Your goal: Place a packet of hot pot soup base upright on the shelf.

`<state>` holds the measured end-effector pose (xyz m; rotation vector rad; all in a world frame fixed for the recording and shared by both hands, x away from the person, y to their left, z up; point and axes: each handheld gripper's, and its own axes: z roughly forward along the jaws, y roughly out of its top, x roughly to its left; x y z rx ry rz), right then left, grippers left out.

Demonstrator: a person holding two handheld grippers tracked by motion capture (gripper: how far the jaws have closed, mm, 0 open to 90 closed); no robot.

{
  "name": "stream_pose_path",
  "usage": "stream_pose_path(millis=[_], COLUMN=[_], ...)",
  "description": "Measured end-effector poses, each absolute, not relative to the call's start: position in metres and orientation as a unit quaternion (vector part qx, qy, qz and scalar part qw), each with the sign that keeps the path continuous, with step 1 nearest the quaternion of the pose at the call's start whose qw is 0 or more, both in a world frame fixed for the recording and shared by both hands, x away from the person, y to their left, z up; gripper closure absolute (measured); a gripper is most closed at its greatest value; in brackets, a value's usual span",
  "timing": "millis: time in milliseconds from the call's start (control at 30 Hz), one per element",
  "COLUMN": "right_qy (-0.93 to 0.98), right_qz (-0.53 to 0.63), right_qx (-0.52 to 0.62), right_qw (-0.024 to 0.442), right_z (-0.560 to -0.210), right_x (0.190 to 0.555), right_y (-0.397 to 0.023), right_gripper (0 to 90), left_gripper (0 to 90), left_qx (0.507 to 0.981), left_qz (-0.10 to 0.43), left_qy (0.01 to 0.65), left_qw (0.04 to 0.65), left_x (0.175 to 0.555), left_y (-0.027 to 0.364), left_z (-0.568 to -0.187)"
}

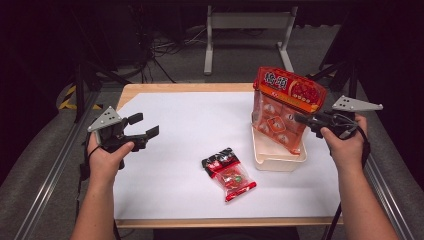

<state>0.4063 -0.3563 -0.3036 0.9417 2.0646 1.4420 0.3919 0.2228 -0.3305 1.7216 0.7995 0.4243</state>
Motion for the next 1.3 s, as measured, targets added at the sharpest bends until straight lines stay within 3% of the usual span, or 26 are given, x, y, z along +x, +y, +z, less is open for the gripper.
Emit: stream_pose_path(millis=[533, 1100, 1300], right_qy=[0.77, 0.746, 0.739], right_qz=[0.487, 0.478, 0.488], right_qx=[0.349, 0.407, 0.407], right_qw=[0.218, 0.221, 0.223], right_z=[-0.335, -0.349, -0.344], right_x=[0.413, 0.411, 0.406], right_y=[-0.339, -0.358, -0.354], right_gripper=[70.8, 67.5, 51.4], left_gripper=[20.4, 19.8, 18.8], left_qx=[0.732, 0.735, 0.739], left_qz=[0.179, 0.177, 0.177], left_qy=[0.34, 0.342, 0.341], left_qw=[0.563, 0.559, 0.554], left_x=[0.392, 0.393, 0.395], left_y=[0.222, 0.219, 0.217], left_z=[-0.331, -0.332, -0.333])
